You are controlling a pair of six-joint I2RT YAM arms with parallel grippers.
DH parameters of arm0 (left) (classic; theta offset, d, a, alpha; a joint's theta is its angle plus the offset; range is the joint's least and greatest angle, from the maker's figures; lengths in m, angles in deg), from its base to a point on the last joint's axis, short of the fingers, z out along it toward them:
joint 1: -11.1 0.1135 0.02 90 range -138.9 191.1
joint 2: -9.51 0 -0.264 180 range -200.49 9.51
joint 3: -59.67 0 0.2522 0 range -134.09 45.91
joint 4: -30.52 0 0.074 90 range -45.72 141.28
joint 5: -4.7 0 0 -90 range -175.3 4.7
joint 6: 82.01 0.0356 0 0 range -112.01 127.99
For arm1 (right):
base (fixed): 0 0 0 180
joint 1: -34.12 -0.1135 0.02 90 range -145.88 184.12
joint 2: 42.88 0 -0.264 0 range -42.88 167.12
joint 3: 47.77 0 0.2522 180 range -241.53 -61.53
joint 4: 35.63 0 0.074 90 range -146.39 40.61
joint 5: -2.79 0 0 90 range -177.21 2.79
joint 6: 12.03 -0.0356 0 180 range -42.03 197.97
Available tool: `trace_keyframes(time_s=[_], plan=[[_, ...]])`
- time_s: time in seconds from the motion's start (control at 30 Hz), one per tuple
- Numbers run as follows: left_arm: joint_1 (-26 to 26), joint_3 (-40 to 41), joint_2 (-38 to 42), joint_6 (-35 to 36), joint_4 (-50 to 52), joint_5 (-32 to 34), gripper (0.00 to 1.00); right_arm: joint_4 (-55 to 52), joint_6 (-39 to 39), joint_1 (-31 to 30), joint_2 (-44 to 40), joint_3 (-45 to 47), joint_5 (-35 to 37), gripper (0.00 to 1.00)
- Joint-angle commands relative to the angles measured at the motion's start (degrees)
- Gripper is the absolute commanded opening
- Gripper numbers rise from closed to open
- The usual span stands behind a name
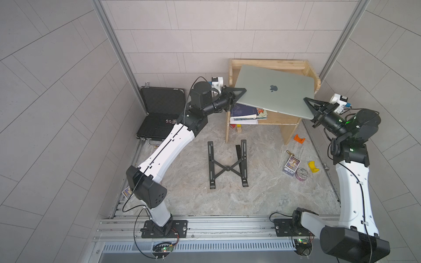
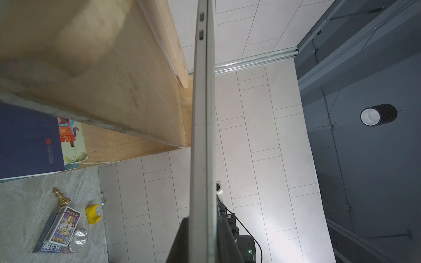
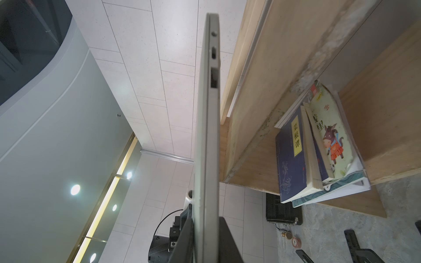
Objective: Close the laptop lid and set it aside
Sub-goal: Place the laptop on the shelf.
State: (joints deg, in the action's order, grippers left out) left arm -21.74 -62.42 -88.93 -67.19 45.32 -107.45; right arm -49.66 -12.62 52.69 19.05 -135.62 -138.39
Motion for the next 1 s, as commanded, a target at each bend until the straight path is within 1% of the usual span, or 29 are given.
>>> trace_keyframes(time_s=[0.0,0.23,0.27,0.3,0.4,0.53,0.57,0.67,0.97], plan=[[-5.0,-1.7,-1.7,3.1,-0.8,-11.2,0.12,5.7,4.8,-1.7,-1.5,-2.1,-1.7,0.00],[-4.4,-1.8,-4.3,1.7,-1.1,-10.3,0.18,5.7,4.8,-0.3,-0.1,-1.1,-1.3,0.00],[-4.4,-1.8,-4.6,1.4,-1.2,-10.2,0.22,5.7,4.8,-0.2,0.1,-1.1,-1.3,0.00],[-4.3,-1.8,-4.8,1.3,-1.4,-10.1,0.28,5.7,4.8,-0.1,0.3,-1.1,-1.1,0.00],[-4.0,-1.6,-5.1,0.8,-1.8,-9.9,0.42,5.7,4.5,0.0,1.2,-1.2,-0.9,0.00],[-3.3,-0.7,-4.8,0.3,-2.6,-9.8,0.59,5.7,4.2,0.3,2.1,-1.2,-0.4,0.00],[-3.0,-0.3,-4.5,0.2,-2.7,-9.7,0.62,5.7,3.9,0.4,2.3,-1.0,-0.2,0.00],[-2.3,1.0,-3.5,0.0,-3.4,-9.3,0.66,6.4,2.8,0.5,2.8,-0.8,0.8,0.00],[-1.4,2.9,-0.9,1.0,-2.1,-9.1,0.70,6.0,-0.4,0.6,3.9,-1.7,4.8,0.00]])
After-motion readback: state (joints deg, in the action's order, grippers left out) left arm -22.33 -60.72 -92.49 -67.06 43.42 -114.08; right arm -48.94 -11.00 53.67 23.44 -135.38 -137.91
